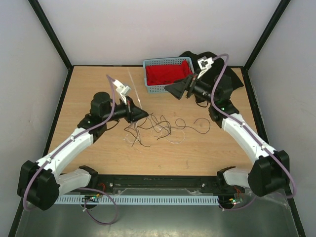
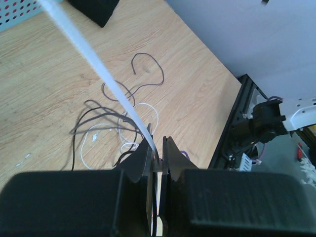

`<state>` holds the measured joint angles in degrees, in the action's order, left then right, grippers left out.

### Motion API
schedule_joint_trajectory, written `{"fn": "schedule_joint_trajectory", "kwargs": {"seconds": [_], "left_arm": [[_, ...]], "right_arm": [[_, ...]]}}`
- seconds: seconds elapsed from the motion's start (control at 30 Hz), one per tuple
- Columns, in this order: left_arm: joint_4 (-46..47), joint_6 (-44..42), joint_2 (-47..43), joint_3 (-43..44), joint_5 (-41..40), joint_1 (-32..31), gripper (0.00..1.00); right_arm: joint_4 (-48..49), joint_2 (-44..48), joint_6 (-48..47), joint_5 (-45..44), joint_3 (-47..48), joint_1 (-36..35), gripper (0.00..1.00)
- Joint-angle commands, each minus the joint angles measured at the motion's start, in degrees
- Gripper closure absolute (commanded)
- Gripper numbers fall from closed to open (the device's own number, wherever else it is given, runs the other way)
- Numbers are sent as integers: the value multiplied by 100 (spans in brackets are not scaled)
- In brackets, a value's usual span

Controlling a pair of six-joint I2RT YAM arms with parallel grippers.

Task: Zip-tie the wires
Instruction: Adjust the cable at the center of the board.

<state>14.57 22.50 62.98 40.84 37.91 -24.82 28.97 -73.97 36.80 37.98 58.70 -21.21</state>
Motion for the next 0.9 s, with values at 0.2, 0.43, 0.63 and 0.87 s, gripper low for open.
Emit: {"fn": "schedule_joint_trajectory", "kwargs": {"seconds": [0.2,0.43,0.63,0.87], "left_arm": [[-1240,-177,1278,2367,313,-624,100],[-1720,-179,2476,4007,265,-1010,100],[-2198,-448,2967,4828,35,-1253,100],[-2835,-799,3276,5492,-266,-1469,100]], "right_arm": [[-2008,1779,-1780,-1835,-851,841,1],[-1238,2624,-1714,-1197,-2227,873,1],[-85,3253,-1954,-928,-3200,873,1],[1176,3505,-1819,-360,-3890,856,1]]}}
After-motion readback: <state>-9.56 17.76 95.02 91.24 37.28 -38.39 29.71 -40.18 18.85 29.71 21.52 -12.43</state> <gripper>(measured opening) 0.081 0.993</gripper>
